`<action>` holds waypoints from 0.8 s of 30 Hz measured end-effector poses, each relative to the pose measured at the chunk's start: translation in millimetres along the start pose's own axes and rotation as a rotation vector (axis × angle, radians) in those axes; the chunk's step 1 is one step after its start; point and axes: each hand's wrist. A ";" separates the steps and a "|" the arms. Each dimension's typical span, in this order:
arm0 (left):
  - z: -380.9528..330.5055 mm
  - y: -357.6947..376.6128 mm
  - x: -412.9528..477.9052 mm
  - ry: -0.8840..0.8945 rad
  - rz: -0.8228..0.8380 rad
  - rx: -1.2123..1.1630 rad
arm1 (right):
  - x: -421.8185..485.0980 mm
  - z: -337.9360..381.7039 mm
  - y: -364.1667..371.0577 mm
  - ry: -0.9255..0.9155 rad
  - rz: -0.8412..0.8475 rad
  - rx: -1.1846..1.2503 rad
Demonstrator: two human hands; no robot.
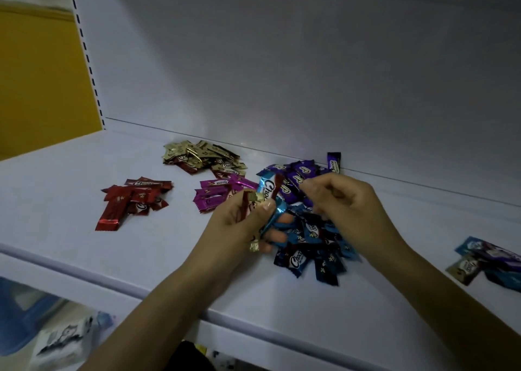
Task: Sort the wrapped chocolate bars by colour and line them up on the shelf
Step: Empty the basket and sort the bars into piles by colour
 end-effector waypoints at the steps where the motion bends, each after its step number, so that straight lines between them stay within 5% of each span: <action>1: 1.2 -0.5 0.2 0.000 0.001 0.013 | -4.2 4.3 4.7 -0.011 0.059 0.035; 7: 5.8 -1.7 2.4 -0.018 0.075 0.017 | -14.3 7.8 16.5 -0.079 0.044 0.033; 12: 8.3 -2.4 4.0 -0.001 0.012 0.051 | 1.7 1.2 -1.4 0.228 -0.165 0.272; 14: 9.0 -3.8 3.9 0.016 -0.024 0.037 | 11.1 -4.3 -16.4 0.246 -0.215 0.166; 17: 8.7 -4.9 3.0 0.051 -0.048 0.001 | 18.0 -11.5 -30.1 0.244 -0.060 -0.103; 19: 8.0 -5.8 2.2 0.075 -0.064 -0.021 | 17.9 -18.2 -31.8 0.207 0.093 -0.451; 21: 6.8 -6.3 1.9 0.080 -0.042 -0.036 | 16.7 -20.5 -31.7 0.108 0.072 -0.724; 24: 5.7 -5.9 1.3 0.094 0.005 -0.009 | 12.4 -8.0 -24.9 0.023 0.032 -0.356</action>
Point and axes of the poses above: each hand's wrist, its own x-axis towards the middle knuckle, its own y-axis out of the palm, z = x × y, and after that the axes turned 9 degrees about -z, right-handed
